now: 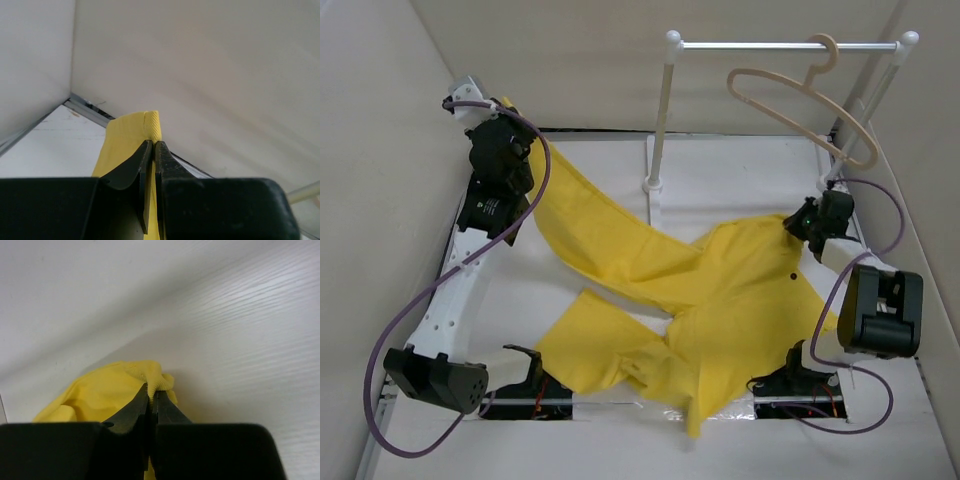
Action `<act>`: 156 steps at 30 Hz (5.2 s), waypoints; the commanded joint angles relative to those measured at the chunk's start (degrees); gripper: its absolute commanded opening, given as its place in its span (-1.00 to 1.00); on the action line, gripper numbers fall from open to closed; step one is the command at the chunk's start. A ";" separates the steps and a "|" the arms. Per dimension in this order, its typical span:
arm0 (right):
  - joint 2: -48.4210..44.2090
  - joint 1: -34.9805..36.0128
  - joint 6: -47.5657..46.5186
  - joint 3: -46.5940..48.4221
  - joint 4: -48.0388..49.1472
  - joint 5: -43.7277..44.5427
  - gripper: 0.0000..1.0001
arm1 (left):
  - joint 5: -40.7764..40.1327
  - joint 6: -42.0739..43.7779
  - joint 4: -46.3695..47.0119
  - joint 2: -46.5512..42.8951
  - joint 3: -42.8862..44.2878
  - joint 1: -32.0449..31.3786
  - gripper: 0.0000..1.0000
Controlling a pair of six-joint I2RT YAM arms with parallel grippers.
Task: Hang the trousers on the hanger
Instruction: Flatten out the trousers at the center of the board.
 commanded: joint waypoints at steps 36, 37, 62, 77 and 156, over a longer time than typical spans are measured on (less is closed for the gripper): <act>3.10 -6.13 14.28 7.94 10.24 21.76 -1.00 | -13.63 -8.37 -11.70 14.44 -6.26 21.78 -0.95; 3.63 -6.13 14.19 8.47 9.90 21.85 -1.00 | -12.92 -8.27 -12.03 18.29 -3.38 22.40 -0.95; -18.67 11.43 8.22 -9.52 13.50 12.80 0.53 | 2.38 -9.15 -3.69 9.93 -7.29 11.69 0.14; -21.35 73.56 -20.42 -1.03 6.20 -1.36 0.09 | 25.84 -4.93 0.97 -15.76 -16.96 9.49 -0.87; -6.73 53.10 -26.41 29.82 -2.75 0.49 -1.00 | 41.67 -10.38 2.55 -13.58 -21.28 11.68 -0.20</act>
